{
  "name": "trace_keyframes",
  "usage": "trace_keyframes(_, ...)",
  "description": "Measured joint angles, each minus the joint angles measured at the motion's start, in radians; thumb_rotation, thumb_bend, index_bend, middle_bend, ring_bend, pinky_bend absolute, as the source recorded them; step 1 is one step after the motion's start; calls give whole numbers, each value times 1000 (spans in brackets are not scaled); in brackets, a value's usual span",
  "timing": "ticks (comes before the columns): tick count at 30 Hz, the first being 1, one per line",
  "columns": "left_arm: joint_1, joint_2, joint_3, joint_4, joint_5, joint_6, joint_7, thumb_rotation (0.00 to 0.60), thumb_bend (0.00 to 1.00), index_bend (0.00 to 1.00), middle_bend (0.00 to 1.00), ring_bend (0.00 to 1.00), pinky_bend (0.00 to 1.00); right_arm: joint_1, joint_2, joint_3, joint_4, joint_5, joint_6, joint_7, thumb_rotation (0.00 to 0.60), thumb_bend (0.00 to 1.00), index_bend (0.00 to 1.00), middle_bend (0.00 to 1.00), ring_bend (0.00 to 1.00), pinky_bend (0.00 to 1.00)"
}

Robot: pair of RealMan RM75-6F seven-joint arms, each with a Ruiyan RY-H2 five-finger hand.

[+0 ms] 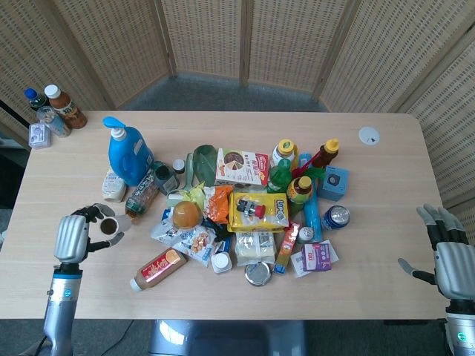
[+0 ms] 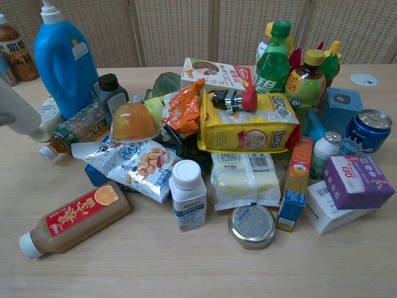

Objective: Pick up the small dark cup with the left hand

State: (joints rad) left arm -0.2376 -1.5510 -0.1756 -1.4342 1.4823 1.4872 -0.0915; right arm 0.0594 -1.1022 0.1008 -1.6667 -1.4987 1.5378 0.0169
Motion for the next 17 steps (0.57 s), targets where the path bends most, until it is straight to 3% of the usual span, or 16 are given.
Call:
trace_keyframes(11,-5,203,-73,-302,37,70,157,600,94,747,555,527,547,-1,2,0,-2,-3,4,2,600,0,0,0,0,0)
trace_keyframes(17,-12,249,-95,-376,38,85,211,600,94,745,553,527,547,-1,3,0,-3,-4,5,2,600,0,0,0,0,0)
